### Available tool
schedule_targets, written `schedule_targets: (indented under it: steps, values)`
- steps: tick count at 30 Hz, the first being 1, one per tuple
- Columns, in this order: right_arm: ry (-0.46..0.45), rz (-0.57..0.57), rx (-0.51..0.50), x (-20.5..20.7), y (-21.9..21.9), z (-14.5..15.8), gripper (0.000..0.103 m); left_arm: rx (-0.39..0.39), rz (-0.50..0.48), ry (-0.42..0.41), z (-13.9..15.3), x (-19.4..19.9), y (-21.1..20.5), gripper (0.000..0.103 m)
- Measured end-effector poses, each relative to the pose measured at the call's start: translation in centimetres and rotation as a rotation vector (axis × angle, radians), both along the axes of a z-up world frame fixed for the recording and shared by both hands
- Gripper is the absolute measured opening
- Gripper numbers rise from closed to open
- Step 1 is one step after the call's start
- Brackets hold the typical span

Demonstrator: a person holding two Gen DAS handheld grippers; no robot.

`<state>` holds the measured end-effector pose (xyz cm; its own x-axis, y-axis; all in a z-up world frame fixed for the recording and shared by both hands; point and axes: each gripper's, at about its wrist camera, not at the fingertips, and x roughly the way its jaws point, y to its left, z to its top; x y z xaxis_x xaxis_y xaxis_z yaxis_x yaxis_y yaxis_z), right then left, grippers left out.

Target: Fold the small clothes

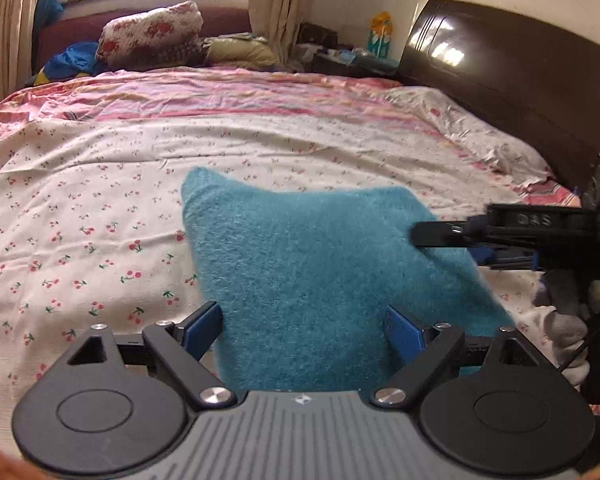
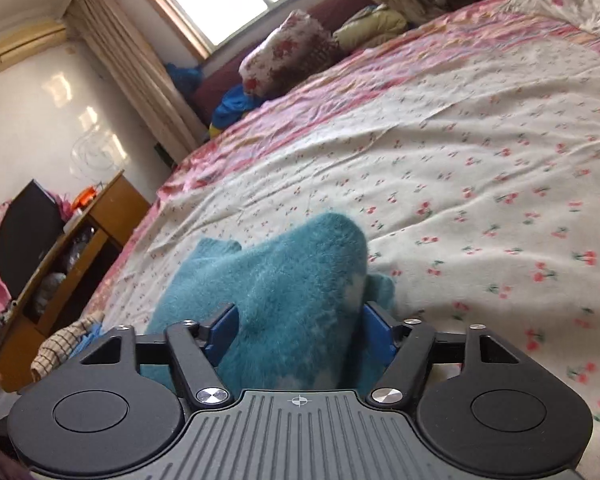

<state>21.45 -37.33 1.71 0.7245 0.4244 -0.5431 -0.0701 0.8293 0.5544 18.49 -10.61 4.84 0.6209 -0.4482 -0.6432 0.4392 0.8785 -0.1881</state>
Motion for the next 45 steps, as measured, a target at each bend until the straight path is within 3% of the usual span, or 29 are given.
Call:
schedule_targets:
  steps: [2,3,4,7,9,11,13,17,20,24,28,32,35,38,41,45]
  values:
    - [-0.003,0.015,-0.005,0.3,0.4,-0.4,0.061,0.008,0.005,0.000,-0.3,0.2,-0.4,0.095]
    - [0.005,0.001,0.032,0.3,-0.1,-0.6,0.050,0.005,0.008,0.003,-0.2,0.3,-0.4,0.095]
    - [0.005,-0.013,0.072,-0.1,-0.8,-0.6,0.029,0.003,0.013,0.008,-0.2,0.3,-0.5,0.095]
    - [-0.070,-0.037,0.157,-2.7,-2.6,1.1,0.018,-0.007,0.003,-0.009,0.2,0.0,-0.8,0.095]
    - [-0.091,-0.055,0.111,-3.3,-2.5,1.6,0.017,0.008,-0.010,-0.027,-0.1,-0.1,-1.3,0.095]
    - [-0.028,-0.085,0.015,-2.1,-2.0,-0.4,0.016,0.034,-0.012,-0.037,-0.7,0.0,-2.0,0.097]
    - [0.004,-0.117,0.081,-1.8,-2.6,-2.2,0.016,0.037,-0.006,-0.032,-0.6,0.2,-2.2,0.098]
    - [0.011,-0.148,0.077,-2.6,-2.7,-1.0,0.017,0.035,-0.007,-0.032,0.2,-0.4,-1.7,0.097]
    - [0.027,-0.159,0.074,-2.8,-2.4,-0.2,0.026,0.026,0.035,-0.039,0.6,-1.0,-0.8,0.097]
    - [-0.048,-0.216,-0.025,-5.0,-1.9,2.7,0.026,0.049,0.098,-0.045,0.8,-2.0,0.4,0.097]
    - [-0.070,-0.133,-0.077,-9.1,0.5,3.9,0.026,0.056,0.145,-0.059,0.8,-3.7,2.3,0.097]
    - [-0.045,-0.048,-0.184,-12.6,3.2,2.8,0.026,0.056,0.170,-0.045,-0.1,-4.7,3.7,0.097]
    - [-0.004,-0.051,-0.229,-13.9,3.5,1.9,0.026,0.060,0.164,-0.030,-0.4,-5.2,3.7,0.097]
    - [0.069,-0.068,-0.333,-12.6,3.6,0.3,0.026,0.099,0.155,-0.010,-0.9,-4.8,2.8,0.099]
    - [0.107,-0.118,-0.304,-11.4,2.9,-0.3,0.026,0.101,0.152,-0.005,-0.9,-5.0,3.1,0.099]
    - [0.075,-0.126,-0.337,-13.2,3.5,1.2,0.026,0.089,0.172,0.003,-0.3,-6.2,4.2,0.098]
